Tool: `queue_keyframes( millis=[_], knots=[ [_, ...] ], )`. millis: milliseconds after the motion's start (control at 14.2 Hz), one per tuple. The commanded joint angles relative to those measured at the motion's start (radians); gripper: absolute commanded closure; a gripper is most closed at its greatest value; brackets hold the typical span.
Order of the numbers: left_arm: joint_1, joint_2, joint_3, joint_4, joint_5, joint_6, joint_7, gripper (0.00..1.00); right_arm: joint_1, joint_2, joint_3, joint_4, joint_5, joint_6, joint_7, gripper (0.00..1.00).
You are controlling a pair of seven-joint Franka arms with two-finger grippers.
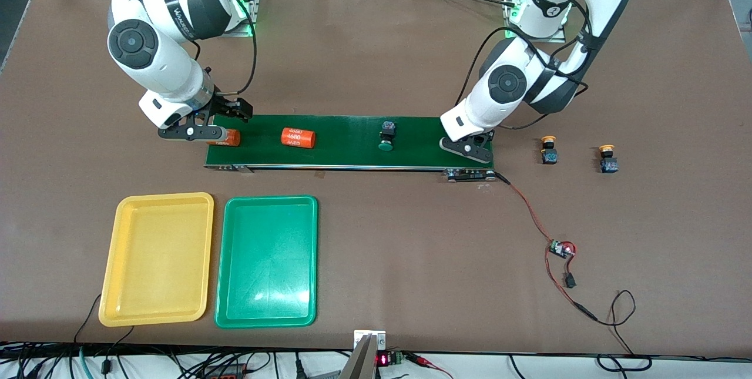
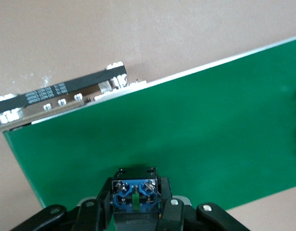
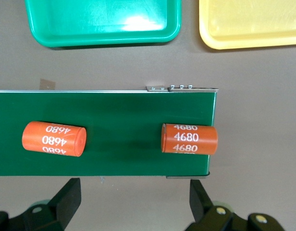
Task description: Sort buttons by color to trays
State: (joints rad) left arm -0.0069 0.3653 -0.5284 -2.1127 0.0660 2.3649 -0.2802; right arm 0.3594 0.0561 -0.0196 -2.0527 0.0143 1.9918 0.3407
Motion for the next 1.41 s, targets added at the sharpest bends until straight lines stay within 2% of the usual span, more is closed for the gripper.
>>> queue_keyframes(
  millis=[0,71,141,212,424,636,848,1060,1343],
  knots=[
    [-0.002,0.026,0.011,0.016,-0.012,0.043,0.003,0.99,-0.004,0.007,0.006,0.023,-0.017,-0.015,0.007,0.0],
    [-0.002,0.03,0.013,0.016,-0.012,0.051,0.003,0.89,-0.002,0.013,0.006,0.023,-0.016,-0.008,0.012,0.0],
    [-0.002,0.029,0.014,0.023,-0.012,0.051,0.009,0.56,0.004,0.028,0.006,0.025,-0.016,-0.005,0.015,0.0],
    [0.002,0.017,0.016,0.036,-0.008,0.051,0.016,0.01,0.009,0.039,0.006,0.025,-0.016,0.011,0.015,0.0],
    [0.043,-0.083,0.039,0.037,-0.011,0.034,0.016,0.0,0.01,0.099,0.009,0.048,-0.002,0.087,0.018,0.0],
    [0.187,-0.129,0.039,0.036,-0.009,-0.053,0.036,0.0,0.026,0.177,0.015,0.121,0.003,0.116,0.021,0.0],
    [0.33,-0.108,0.039,0.011,-0.009,-0.076,0.185,0.0,0.038,0.206,0.015,0.143,0.001,0.157,0.043,0.0],
    [0.451,-0.037,0.039,-0.01,-0.008,-0.062,0.207,0.0,0.05,0.217,0.015,0.144,0.001,0.191,0.043,0.0],
    [0.467,0.015,0.039,-0.026,-0.008,-0.056,0.211,0.0,0.055,0.246,0.015,0.143,0.003,0.194,0.047,0.0]
  ],
)
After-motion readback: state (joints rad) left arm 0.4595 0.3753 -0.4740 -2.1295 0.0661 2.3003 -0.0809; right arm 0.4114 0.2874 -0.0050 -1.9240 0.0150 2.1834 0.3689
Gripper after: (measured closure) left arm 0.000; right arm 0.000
